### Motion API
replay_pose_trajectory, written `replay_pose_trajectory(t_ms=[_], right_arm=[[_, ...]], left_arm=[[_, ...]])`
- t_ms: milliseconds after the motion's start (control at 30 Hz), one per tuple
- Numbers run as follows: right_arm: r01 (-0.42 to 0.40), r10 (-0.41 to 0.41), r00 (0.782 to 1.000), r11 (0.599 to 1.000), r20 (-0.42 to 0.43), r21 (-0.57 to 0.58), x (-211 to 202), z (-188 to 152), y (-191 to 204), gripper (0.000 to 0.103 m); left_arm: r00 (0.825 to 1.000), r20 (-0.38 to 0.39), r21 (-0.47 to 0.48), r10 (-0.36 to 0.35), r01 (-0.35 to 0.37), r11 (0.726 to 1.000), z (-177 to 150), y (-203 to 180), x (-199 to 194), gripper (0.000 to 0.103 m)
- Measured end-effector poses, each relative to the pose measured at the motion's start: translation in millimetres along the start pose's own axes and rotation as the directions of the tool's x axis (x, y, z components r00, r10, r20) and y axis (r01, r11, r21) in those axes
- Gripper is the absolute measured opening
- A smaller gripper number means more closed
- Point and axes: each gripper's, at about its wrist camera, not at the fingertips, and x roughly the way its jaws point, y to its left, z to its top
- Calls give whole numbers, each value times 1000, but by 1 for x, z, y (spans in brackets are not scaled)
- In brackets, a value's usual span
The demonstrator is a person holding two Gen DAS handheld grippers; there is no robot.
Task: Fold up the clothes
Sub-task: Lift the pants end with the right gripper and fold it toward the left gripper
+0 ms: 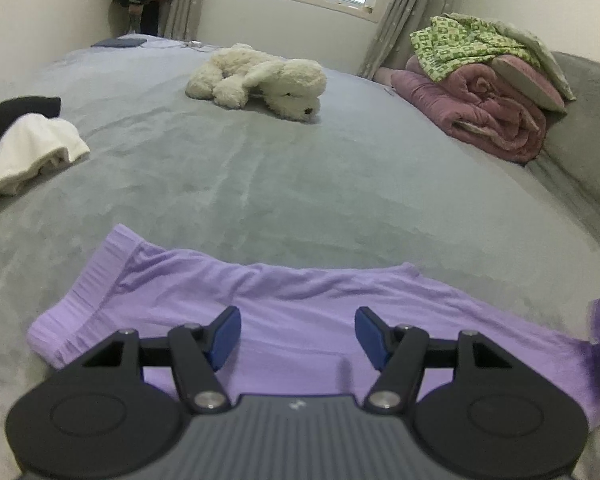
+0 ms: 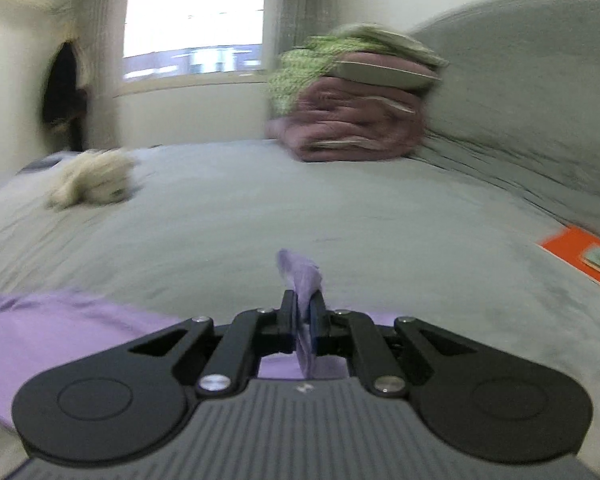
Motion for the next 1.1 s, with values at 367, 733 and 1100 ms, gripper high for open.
replay_pose_trajectory(t_ms=[367, 733, 1100], right_arm=[[-104, 98, 994, 982, -45, -161, 10, -22, 99, 7], [-218, 191, 975, 916, -112, -337, -1, -40, 120, 14], [-268, 221, 963, 856, -156, -442, 9, -39, 111, 40]], left_arm=[[996, -17, -84, -92, 90, 992, 3, 13, -3, 66], [922, -77, -244, -379, 351, 904, -5, 3, 10, 69], [906, -113, -231, -408, 376, 898, -10, -13, 18, 69]])
